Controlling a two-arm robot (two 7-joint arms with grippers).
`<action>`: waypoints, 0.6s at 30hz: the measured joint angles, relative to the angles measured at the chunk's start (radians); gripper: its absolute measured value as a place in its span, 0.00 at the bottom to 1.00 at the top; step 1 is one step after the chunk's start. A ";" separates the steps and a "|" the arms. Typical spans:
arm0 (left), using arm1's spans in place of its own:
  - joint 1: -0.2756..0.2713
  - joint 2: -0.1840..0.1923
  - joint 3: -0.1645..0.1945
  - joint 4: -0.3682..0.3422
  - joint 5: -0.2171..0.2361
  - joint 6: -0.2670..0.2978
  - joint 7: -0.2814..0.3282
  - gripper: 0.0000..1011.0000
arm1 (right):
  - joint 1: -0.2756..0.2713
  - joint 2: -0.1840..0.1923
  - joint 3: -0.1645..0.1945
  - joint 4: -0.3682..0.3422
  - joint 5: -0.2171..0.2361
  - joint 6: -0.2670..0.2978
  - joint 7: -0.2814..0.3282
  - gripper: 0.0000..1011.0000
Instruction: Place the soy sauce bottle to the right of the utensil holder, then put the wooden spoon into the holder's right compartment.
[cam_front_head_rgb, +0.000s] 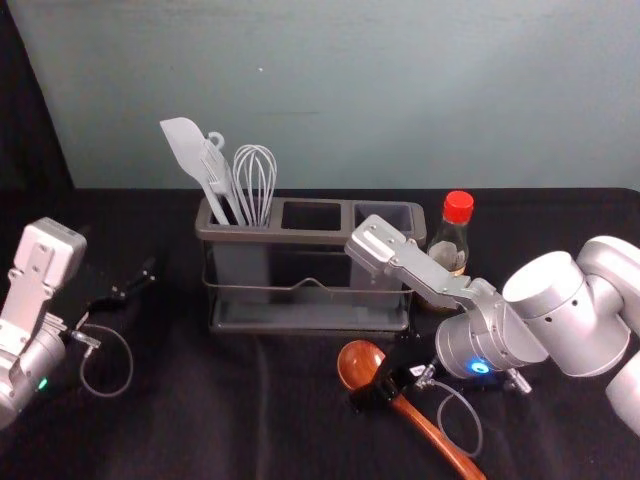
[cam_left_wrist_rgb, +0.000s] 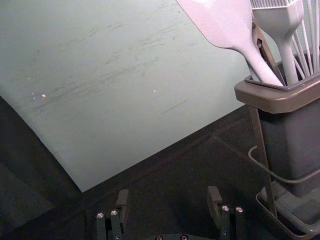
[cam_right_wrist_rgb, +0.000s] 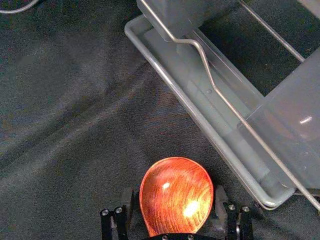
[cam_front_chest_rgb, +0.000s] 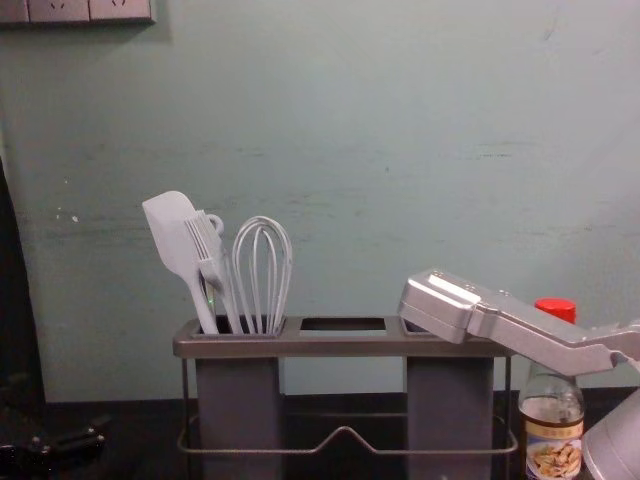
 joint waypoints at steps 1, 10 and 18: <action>0.000 0.000 0.000 0.000 0.000 0.000 0.000 1.00 | 0.000 0.000 0.000 0.000 0.000 0.000 -0.001 0.99; 0.000 0.000 0.000 0.000 0.000 0.000 0.000 1.00 | 0.000 0.000 0.000 0.000 0.000 0.000 -0.002 0.83; 0.000 0.000 0.000 0.000 0.000 0.000 0.000 1.00 | 0.000 0.000 0.000 0.000 0.001 0.000 -0.002 0.83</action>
